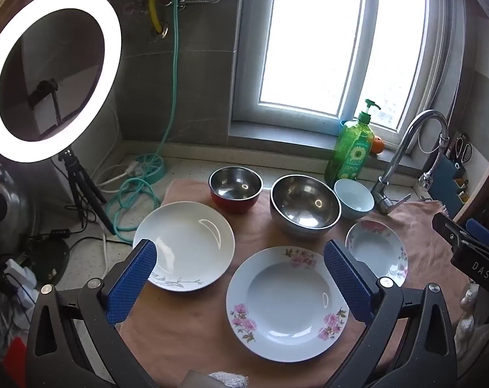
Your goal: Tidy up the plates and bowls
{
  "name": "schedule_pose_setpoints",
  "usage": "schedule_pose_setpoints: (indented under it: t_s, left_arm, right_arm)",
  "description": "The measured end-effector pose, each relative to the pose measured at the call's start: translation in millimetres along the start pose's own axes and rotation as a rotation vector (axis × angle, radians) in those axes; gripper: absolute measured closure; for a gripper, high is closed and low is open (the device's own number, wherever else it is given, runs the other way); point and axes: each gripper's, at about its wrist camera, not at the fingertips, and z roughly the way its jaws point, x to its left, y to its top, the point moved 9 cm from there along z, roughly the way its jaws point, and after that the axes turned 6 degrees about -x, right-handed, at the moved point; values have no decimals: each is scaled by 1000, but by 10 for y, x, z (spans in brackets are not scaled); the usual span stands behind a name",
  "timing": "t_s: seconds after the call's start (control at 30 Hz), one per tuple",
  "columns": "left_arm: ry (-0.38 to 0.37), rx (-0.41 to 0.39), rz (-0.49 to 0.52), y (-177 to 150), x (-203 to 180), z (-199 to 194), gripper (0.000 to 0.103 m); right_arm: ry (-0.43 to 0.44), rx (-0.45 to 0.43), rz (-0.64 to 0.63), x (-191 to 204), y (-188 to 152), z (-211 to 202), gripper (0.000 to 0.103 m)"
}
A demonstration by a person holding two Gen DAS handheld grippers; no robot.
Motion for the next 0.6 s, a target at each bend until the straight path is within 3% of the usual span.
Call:
schedule_pose_setpoints:
  t_s: [0.6]
  left_arm:
    - [-10,0,-10,68,-36,-29,0]
  right_arm:
    - [14,-9,7,26,23,-38,0]
